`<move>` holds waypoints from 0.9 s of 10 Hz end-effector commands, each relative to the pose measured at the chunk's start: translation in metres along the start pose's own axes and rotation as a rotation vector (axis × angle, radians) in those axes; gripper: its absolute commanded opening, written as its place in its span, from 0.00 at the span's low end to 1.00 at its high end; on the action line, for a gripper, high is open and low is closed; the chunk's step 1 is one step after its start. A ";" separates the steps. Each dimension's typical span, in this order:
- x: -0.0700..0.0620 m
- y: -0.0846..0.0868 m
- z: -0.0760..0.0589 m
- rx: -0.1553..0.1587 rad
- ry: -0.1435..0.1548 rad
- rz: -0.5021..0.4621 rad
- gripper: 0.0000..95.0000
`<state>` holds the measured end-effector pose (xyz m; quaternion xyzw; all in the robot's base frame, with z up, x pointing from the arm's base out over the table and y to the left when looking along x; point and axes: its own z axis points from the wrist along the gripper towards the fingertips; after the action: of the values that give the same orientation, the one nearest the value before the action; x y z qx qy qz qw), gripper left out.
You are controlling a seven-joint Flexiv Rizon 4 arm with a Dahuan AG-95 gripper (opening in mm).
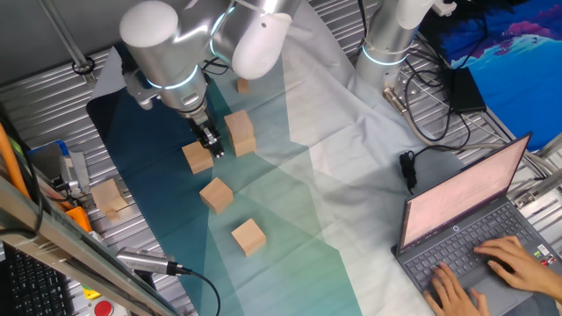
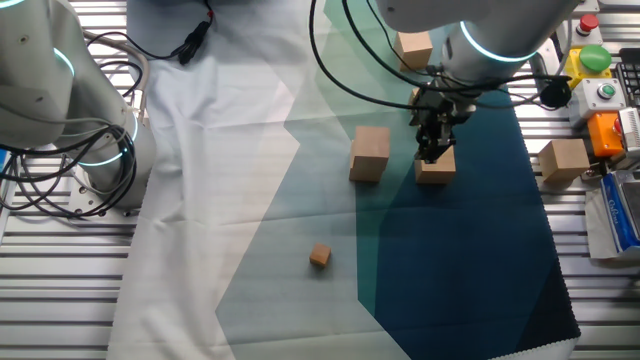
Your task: Stack the blocks in a vertical line of five
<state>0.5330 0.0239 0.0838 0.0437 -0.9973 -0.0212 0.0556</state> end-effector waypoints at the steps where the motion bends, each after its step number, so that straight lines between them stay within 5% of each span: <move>1: -0.001 0.000 -0.001 -0.023 0.004 -0.028 0.60; 2: -0.001 0.000 -0.001 -0.025 0.016 -0.079 0.80; 3: -0.001 0.000 -0.001 -0.027 0.029 -0.085 0.80; 4: -0.001 0.000 -0.001 -0.021 0.025 -0.085 0.60; 9: -0.001 0.000 -0.001 0.004 -0.026 -0.065 0.60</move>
<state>0.5333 0.0242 0.0847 0.0814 -0.9955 -0.0172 0.0451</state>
